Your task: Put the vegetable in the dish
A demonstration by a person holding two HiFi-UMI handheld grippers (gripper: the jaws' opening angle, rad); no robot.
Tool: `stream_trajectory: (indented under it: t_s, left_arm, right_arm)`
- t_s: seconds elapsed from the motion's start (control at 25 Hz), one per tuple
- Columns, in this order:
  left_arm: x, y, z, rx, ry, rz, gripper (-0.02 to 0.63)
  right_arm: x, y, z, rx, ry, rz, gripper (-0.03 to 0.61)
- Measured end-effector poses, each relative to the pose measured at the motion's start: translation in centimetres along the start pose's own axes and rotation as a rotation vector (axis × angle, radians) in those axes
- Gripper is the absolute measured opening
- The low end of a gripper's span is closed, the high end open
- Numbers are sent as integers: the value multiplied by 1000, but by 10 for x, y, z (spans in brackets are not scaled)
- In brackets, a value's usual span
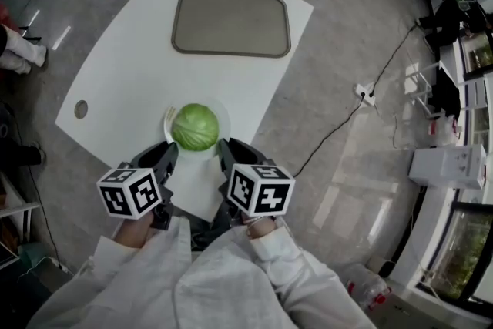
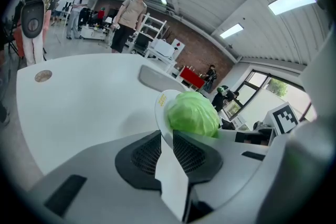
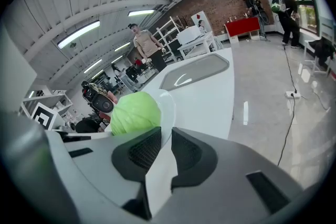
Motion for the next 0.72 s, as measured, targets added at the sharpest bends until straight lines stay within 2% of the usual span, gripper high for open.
stream_trajectory:
  t_s: [0.36,0.56,0.72]
  left_arm:
    - [27,-1,-49,46,-25,54,72]
    - [50,-1,-81,81,-34,33,74]
    - [69,7,-105,90,-50,50,73]
  right_arm:
    - [51,-27,-34,32,38,59,67]
    - [84,-43,-58,50,50,85,67]
    - [107,-52,-81,61,54,92,67]
Point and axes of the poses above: the fingertips, and each gripper's own axes: z backward along the fingers, y to its left, x out of its top, the point moved 6 cm from there along z, backward along the fingers, and after that the axes turned 14 degrees about -x, right-handed, at the moved point
